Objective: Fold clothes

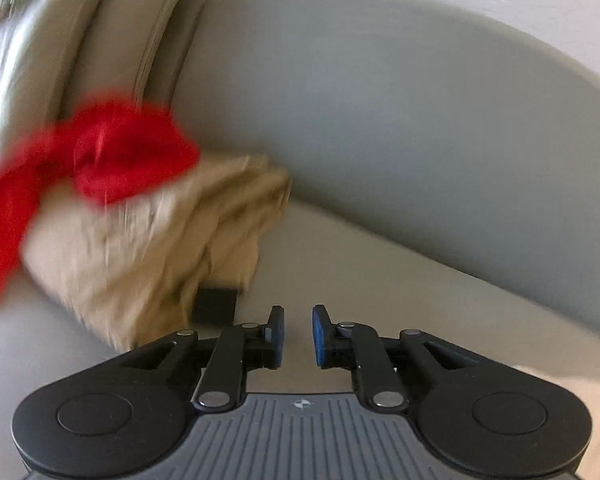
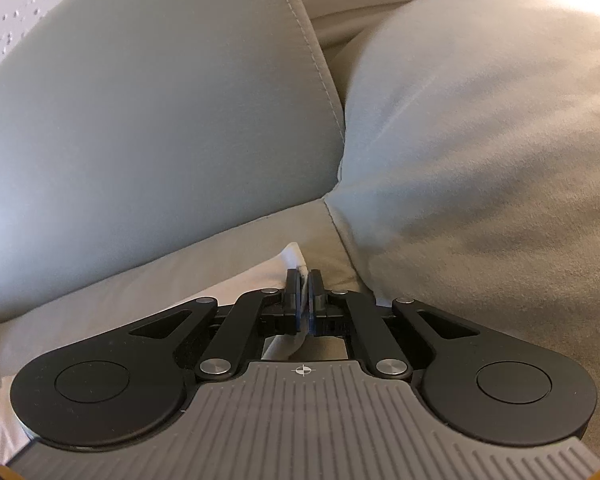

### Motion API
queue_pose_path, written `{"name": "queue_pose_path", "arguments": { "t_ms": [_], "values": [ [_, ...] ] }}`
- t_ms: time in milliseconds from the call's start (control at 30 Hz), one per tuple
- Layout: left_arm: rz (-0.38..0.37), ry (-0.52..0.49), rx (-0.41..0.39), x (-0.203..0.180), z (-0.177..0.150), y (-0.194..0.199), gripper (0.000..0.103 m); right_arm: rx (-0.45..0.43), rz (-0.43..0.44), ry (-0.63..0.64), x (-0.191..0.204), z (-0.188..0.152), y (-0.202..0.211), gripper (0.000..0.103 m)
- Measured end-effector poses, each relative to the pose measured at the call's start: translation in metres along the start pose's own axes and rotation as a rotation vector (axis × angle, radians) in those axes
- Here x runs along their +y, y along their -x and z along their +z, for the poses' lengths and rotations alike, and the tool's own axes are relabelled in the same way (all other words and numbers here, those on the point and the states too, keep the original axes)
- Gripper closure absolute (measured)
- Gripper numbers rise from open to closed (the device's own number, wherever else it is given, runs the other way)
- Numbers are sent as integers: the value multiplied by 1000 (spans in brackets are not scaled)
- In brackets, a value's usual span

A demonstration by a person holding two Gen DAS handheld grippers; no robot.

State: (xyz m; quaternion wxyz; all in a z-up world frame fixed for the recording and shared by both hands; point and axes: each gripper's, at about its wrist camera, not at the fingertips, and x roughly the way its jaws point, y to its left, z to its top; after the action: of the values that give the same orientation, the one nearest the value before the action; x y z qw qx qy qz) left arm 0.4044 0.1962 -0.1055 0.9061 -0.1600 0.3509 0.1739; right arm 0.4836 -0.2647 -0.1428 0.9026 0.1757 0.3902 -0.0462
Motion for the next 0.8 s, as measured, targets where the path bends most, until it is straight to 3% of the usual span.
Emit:
{"name": "queue_pose_path", "arguments": {
  "t_ms": [167,333,400,433,567,667,733,800],
  "values": [
    [-204,13,21,5,-12,14,79,29,71,-63,-16,4,-3,96],
    [-272,-78,37,-16,-16,11,77,36,92,-90,-21,4,-6,96],
    [-255,-126,53,-27,-20,5,86,36,90,-84,-20,4,-7,96],
    [-237,-146,43,-30,-21,5,99,36,91,-82,-20,4,-7,96],
    [-150,-201,-50,-38,-27,13,101,22,74,-20,-15,3,-7,102],
    [-97,-199,-162,-40,-28,25,101,-52,25,114,8,-1,1,103],
    [-56,-222,-156,-45,-29,18,101,-103,13,154,20,-4,5,103],
    [-12,-239,-122,-46,-34,5,101,-93,-3,152,26,-4,-4,103]
  ]
}}
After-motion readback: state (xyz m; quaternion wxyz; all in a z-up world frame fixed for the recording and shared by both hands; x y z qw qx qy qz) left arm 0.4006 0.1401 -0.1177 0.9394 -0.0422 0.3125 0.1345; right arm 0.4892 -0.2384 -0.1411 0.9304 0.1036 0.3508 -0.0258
